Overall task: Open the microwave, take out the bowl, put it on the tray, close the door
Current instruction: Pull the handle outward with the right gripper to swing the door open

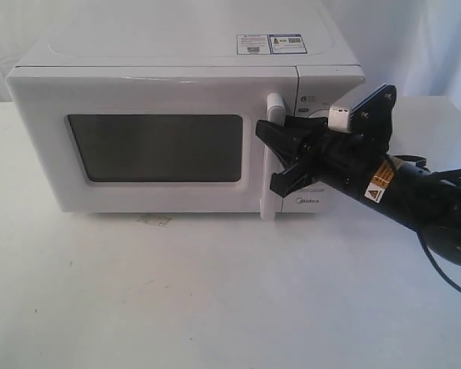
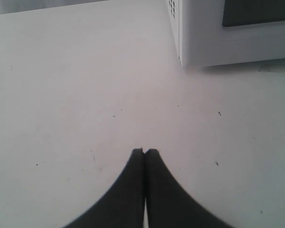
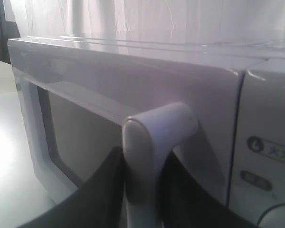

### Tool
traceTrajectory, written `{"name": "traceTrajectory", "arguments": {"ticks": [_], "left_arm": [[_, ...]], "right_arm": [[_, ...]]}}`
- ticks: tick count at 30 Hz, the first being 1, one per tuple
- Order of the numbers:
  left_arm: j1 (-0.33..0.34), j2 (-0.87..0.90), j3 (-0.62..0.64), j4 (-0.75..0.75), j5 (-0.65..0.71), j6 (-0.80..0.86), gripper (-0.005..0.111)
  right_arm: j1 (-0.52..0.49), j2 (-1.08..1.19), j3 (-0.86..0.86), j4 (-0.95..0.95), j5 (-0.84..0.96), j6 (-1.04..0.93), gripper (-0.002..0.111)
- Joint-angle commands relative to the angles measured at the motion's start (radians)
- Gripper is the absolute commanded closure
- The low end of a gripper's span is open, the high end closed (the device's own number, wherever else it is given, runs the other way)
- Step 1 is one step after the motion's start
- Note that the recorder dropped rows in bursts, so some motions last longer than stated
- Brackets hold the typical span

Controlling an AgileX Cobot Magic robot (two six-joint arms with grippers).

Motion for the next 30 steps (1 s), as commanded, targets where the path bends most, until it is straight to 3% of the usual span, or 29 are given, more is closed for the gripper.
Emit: {"name": "traceTrajectory", "arguments": {"ticks": [1,30], "left_arm": [[0.001,-0.005,0.004,-0.004,0.001,-0.001,0.107],[0.001,-0.005,0.004,-0.004,0.001,-0.001,0.107]], "right_arm": [[0.101,-0.001,0.025,-0.3,-0.036,0.027,0.108],[0.146,-0.083,0.118,-0.326,-0.036,-0.016,0.108]]}}
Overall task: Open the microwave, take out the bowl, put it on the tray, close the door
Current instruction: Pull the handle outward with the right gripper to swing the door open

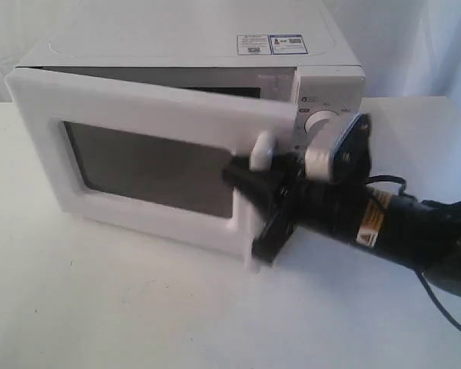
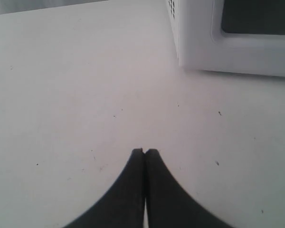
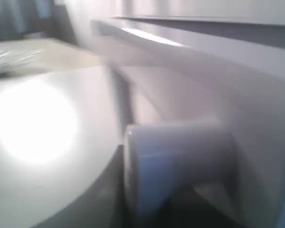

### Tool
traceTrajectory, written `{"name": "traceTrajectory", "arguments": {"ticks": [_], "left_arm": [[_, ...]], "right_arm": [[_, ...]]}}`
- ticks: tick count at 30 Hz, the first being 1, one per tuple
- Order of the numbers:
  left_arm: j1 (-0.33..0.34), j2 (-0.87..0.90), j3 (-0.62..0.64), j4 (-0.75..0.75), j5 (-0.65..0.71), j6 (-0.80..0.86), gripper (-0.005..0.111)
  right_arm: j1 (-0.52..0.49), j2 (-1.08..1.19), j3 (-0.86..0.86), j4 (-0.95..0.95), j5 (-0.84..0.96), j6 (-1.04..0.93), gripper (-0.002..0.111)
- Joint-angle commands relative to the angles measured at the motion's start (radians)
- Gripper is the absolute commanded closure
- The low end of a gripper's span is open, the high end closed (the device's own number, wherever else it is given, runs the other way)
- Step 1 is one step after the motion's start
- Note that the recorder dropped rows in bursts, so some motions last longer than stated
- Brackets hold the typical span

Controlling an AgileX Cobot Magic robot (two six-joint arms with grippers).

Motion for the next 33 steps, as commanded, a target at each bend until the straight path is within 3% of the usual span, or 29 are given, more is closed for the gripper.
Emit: {"name": "traceTrajectory", "arguments": {"ticks": [1,15,19,24,33], "left_arm": [[0.001,-0.005,0.004,-0.004,0.001,-0.001,0.107],[0.001,-0.005,0.004,-0.004,0.001,-0.001,0.107],[0.001,-0.005,0.004,-0.004,0.001,-0.001,0.107],[0.001,-0.005,0.004,-0.004,0.001,-0.001,0.107],[0.001,-0.005,0.004,-0.004,0.001,-0.001,0.107]], "right_arm": [[0.038,0.001,0.008,-0.171,-0.005,0.011,0.108],[0.045,-0.003,0.027,-0.184,-0.005,0.011,0.107],[0.045,-0.034,0.06,-0.187,-0.005,0.008,0.092],[0.045,-0.095,0.11,-0.204,-0.005,0.01,0.065],[0.045,-0.24,0.22,-0.167,-0.005,0.018,0.063]]}}
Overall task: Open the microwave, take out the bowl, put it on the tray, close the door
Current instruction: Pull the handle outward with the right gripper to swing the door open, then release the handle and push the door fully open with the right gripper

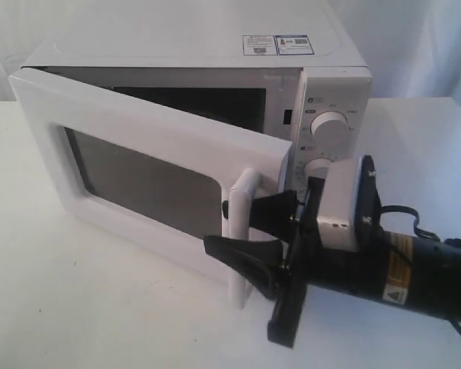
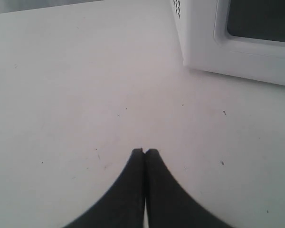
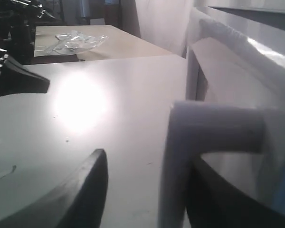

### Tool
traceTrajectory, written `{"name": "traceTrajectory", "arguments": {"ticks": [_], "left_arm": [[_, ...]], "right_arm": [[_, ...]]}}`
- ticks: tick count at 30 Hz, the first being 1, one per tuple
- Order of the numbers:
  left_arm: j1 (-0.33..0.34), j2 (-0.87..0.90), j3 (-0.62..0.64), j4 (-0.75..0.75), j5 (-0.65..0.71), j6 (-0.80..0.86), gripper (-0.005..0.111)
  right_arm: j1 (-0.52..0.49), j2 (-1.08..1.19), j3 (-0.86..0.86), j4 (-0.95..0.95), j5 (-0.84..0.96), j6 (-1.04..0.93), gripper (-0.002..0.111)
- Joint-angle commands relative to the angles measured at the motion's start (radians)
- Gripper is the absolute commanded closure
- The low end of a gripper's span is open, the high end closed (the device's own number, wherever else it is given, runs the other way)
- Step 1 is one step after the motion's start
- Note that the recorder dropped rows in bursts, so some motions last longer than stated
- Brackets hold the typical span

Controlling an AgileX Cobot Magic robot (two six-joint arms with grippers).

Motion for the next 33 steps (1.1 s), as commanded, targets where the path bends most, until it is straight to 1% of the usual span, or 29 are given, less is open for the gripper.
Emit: {"name": "traceTrajectory", "arguments": {"ticks": [1,6,10,18,21,23,25,28,29,30,31,32,33], "left_arm": [[0.001,-0.005,0.004,-0.004,0.001,-0.001,0.107],[0.001,-0.005,0.004,-0.004,0.001,-0.001,0.107],[0.001,-0.005,0.004,-0.004,0.001,-0.001,0.107],[0.001,-0.005,0.004,-0.004,0.001,-0.001,0.107],[0.001,-0.005,0.004,-0.004,0.001,-0.001,0.107],[0.001,-0.005,0.004,-0.004,0.001,-0.001,0.107],[0.001,-0.005,0.004,-0.004,0.001,-0.001,0.107],[0.001,-0.005,0.004,-0.004,0.001,-0.001,0.107],[0.001,-0.005,0.004,-0.004,0.001,-0.001,0.107],[0.001,-0.005,0.004,-0.004,0.001,-0.001,0.107],[0.001,-0.005,0.004,-0.004,0.001,-0.001,0.107],[0.001,-0.005,0.004,-0.004,0.001,-0.001,0.107],[0.001,-0.005,0.004,-0.004,0.001,-0.001,0.107]], "right_arm": [[0.006,-0.092,0.068,-0.072,-0.025,0.011,0.063],[0.006,-0.218,0.123,-0.064,0.06,0.076,0.063],[0.006,-0.323,0.16,-0.04,0.118,0.09,0.063],[0.006,-0.537,0.191,-0.022,0.275,0.176,0.064],[0.006,-0.622,0.191,0.04,0.404,0.187,0.07],[0.006,-0.666,0.191,0.128,0.526,0.187,0.078],[0.006,-0.694,0.191,0.23,0.605,0.161,0.087],[0.006,-0.692,0.191,0.329,0.613,0.118,0.101],[0.006,-0.666,0.191,0.372,0.571,0.07,0.108],[0.006,-0.647,0.191,0.394,0.548,0.028,0.108],[0.006,-0.597,0.182,0.459,0.506,-0.032,0.108],[0.006,-0.572,0.177,0.472,0.485,-0.04,0.108],[0.006,-0.497,0.156,0.469,0.427,-0.058,0.108]]}}
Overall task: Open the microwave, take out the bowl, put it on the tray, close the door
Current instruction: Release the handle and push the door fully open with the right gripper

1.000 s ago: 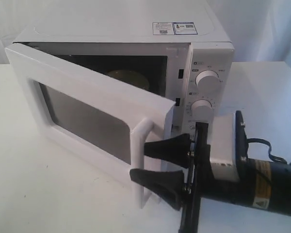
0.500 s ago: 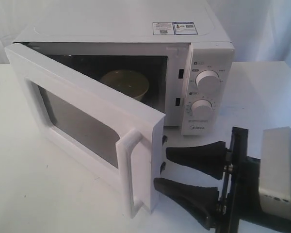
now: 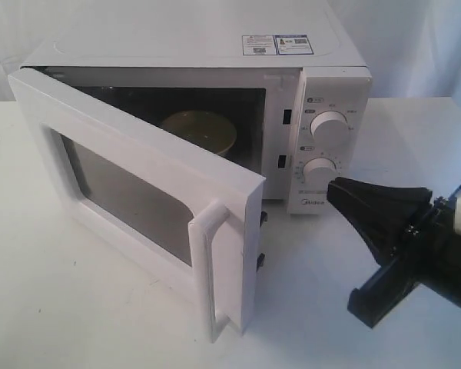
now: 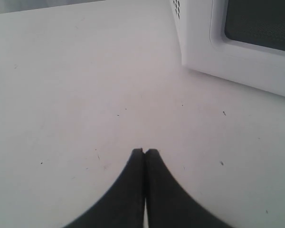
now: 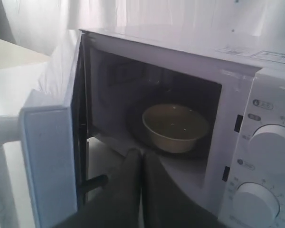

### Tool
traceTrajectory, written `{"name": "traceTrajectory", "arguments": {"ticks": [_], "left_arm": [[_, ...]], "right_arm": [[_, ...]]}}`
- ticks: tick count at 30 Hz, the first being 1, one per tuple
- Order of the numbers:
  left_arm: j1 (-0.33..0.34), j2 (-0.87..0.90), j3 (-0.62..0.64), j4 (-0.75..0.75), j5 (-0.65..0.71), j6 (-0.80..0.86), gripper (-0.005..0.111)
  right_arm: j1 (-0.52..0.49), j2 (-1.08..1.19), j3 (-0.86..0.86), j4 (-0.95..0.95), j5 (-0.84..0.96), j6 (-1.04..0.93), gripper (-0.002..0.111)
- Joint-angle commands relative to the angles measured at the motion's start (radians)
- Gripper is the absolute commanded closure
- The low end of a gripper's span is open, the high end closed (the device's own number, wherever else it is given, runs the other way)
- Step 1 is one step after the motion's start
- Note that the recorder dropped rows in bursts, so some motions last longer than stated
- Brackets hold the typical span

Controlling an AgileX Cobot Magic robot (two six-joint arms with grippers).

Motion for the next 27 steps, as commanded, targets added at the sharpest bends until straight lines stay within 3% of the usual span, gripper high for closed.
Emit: {"name": "traceTrajectory", "arguments": {"ticks": [1,3,8,13,19,27], "left_arm": [[0.001,-0.005,0.004,-0.004,0.001,-0.001,0.107],[0.001,-0.005,0.004,-0.004,0.001,-0.001,0.107],[0.001,-0.005,0.004,-0.004,0.001,-0.001,0.107],[0.001,-0.005,0.004,-0.004,0.001,-0.001,0.107],[0.001,-0.005,0.004,-0.004,0.001,-0.001,0.107],[0.001,-0.005,0.004,-0.004,0.001,-0.001,0.107]], "right_arm": [[0.0,0.166,-0.041,0.071,-0.146,-0.083,0.108],[0.0,0.294,-0.072,0.069,-0.257,-0.083,0.108],[0.004,0.455,-0.112,-0.001,-0.31,-0.081,0.108],[0.022,0.505,-0.113,-0.066,-0.391,-0.065,0.108],[0.088,0.505,-0.113,-0.073,-0.407,-0.042,0.108],[0.26,0.505,-0.113,-0.077,-0.425,-0.027,0.108]]}}
